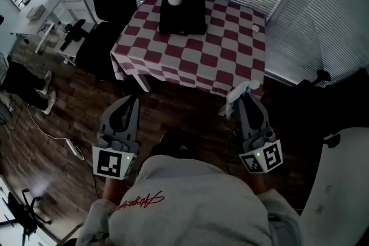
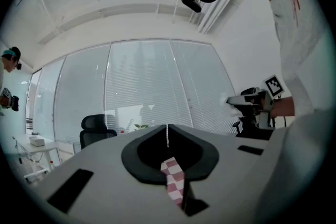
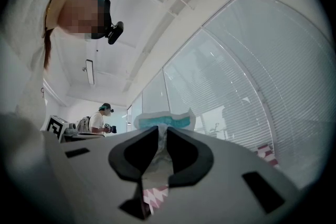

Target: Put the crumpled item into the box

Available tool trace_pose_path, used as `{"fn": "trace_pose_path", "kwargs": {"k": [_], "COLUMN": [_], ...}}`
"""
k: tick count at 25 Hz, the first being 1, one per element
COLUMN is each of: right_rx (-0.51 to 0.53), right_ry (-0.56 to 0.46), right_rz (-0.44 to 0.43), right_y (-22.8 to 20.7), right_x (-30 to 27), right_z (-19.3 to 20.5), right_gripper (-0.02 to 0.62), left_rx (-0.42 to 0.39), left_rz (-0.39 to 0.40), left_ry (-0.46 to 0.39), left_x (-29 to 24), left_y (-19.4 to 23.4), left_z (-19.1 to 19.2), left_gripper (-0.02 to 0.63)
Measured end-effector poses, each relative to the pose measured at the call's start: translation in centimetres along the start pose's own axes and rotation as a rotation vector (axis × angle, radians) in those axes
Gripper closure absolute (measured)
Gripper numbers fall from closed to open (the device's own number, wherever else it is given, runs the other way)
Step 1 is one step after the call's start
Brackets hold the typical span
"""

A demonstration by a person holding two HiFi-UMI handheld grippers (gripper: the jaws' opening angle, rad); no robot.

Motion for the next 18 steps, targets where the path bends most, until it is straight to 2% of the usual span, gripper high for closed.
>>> {"fn": "trace_pose_path", "kwargs": {"k": [9, 18], "right_rx": [-0.016, 0.000], "right_ry": [-0.008, -0.007], "right_rz": [-0.031, -0.026], "right_y": [0.0, -0.9], "right_x": [-1.6, -3.9], "right_z": [0.9, 1.2], "right_gripper": [0.535, 0.535], "left_rx": [-0.001, -0.012], "left_rz": [-0.037, -0.026], "left_ry": [0.009, -0.002], "left_x": [0.0, -2.3], "left_y": [0.9, 2.6], "left_z": [0.4, 0.2], "left_gripper": [0.584, 0.584]}}
Point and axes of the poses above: the fingertips, and each gripper's own axes: x backward along the fingers, y to its left, z out of its underside, the point moved 8 cm from there along x, backward along the fingers, and after that the axes turned 15 degrees about x, right-handed, at the moved point
